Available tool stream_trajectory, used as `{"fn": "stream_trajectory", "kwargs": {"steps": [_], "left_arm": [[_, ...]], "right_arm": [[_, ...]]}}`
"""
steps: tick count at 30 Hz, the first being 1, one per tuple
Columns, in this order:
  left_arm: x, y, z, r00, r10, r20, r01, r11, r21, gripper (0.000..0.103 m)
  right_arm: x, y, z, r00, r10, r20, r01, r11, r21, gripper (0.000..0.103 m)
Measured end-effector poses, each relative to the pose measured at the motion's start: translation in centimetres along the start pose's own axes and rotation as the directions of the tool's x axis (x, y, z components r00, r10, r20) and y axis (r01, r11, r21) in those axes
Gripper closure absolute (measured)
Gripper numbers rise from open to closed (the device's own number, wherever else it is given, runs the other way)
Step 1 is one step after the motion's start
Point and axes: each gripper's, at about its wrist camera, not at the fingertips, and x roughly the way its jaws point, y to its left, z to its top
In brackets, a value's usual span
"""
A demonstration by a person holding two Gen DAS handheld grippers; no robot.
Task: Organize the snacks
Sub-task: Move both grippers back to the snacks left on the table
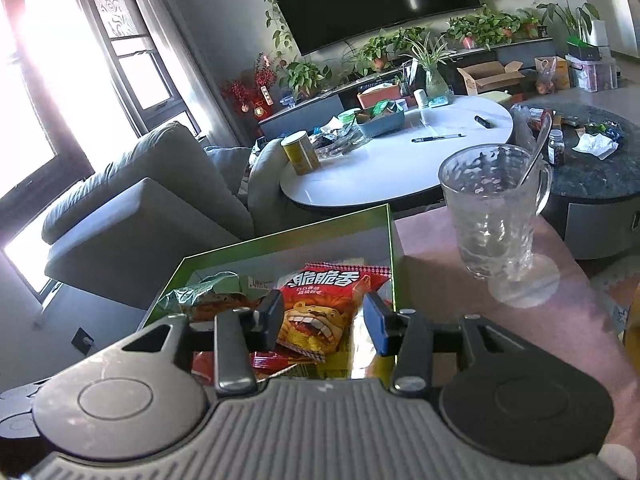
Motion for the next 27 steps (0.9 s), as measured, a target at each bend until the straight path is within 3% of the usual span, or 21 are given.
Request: {"fn": "stream_trajectory", "kwargs": {"steps": [27], "left_arm": [[-4.4,0.9,-1.9,0.999,0.016,0.029,-0.016,1.000,-0.020,0.018]], "right_arm": [[-5.2,0.6,-1.7,0.999,0.025,0.025,-0.025,0.999,-0.024,0.043]]}}
